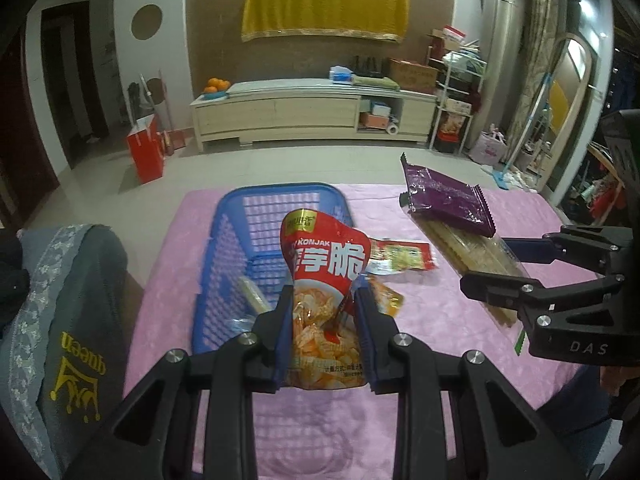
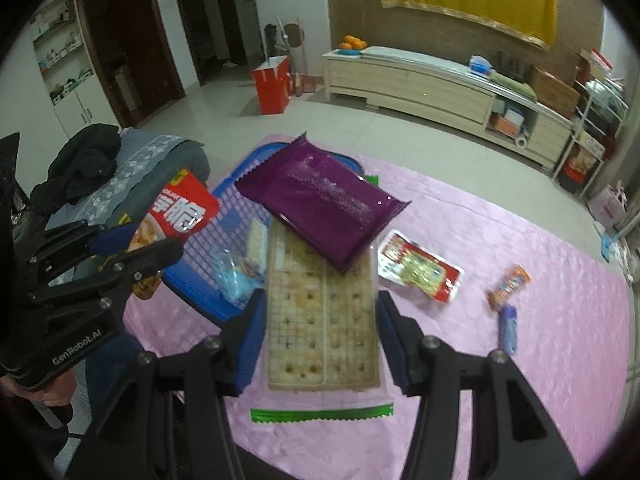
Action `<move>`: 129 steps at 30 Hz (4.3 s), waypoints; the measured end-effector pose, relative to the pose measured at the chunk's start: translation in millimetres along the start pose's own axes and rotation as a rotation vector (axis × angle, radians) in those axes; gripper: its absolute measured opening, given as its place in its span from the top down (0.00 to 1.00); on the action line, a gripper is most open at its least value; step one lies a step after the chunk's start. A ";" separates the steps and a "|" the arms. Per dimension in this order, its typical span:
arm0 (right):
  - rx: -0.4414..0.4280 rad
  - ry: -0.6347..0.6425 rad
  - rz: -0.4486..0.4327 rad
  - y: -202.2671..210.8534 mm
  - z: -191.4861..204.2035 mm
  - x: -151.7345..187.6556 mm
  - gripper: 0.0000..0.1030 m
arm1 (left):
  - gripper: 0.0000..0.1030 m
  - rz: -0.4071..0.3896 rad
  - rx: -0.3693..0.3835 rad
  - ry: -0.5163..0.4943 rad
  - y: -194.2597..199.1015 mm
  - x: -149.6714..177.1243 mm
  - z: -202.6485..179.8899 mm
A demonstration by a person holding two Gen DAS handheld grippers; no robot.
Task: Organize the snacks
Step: 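Carry the red bag and cracker tray with both tools over the blue basket, then open both tools to drop the red bag and cracker tray into the basket, then move both tools back to the table, left tool over the yellow snack bag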
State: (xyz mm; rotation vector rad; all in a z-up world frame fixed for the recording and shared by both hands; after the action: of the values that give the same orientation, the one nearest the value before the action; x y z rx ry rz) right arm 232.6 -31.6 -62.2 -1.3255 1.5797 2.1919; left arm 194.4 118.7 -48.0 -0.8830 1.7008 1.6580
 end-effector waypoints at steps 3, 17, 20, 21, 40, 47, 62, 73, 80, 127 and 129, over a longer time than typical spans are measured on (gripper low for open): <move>-0.016 0.013 0.009 -14.3 14.1 -7.0 0.44 | 0.74 0.004 -0.013 0.008 -2.7 -2.6 16.5; -0.048 0.049 0.075 -88.5 34.9 -29.9 0.44 | 0.74 0.079 -0.030 0.040 -50.8 -1.3 60.4; -0.043 0.041 0.091 -101.4 30.2 -31.9 0.44 | 0.74 0.096 -0.024 0.063 -65.5 0.5 65.6; -0.040 0.040 0.095 -104.7 28.5 -32.3 0.44 | 0.74 0.101 -0.018 0.069 -69.4 1.0 67.6; 0.002 0.064 0.109 -144.9 22.8 -39.6 0.40 | 0.62 0.154 -0.006 0.042 -115.4 13.0 79.1; 0.007 0.033 0.069 -121.7 11.5 -38.1 0.18 | 0.35 0.131 0.002 0.012 -98.5 11.6 71.6; 0.060 -0.017 0.001 -31.2 -18.2 -23.8 0.17 | 0.27 0.087 0.014 -0.028 -45.0 4.1 32.4; 0.114 -0.054 -0.038 26.9 -63.9 4.0 0.17 | 0.20 0.058 0.068 -0.097 -21.2 -7.8 -47.1; 0.151 -0.064 -0.027 44.7 -101.2 29.0 0.16 | 0.20 0.092 0.081 -0.121 -30.1 0.2 -95.2; 0.093 -0.036 0.091 -123.1 -194.6 87.7 0.10 | 0.20 0.306 -0.296 0.338 -223.4 100.7 -104.7; 0.091 -0.050 0.100 -125.7 -198.4 89.9 0.10 | 0.20 0.304 -0.324 0.378 -227.6 105.3 -99.3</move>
State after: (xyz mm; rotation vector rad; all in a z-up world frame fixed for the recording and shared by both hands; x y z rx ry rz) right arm 361.2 -171.2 -227.2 -1.1820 1.7396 2.1616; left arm 316.3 14.3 -264.8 -1.1997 1.9205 2.1181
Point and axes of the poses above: each gripper's, at about its wrist camera, not at the fingertips, and y roughly against the way its jaws point, z to its left, x to its underside, the point moved 7 cm from there along -y, roughly the way its jaws point, and after that the axes turned 8 degrees about -z, right-handed, at the moved point
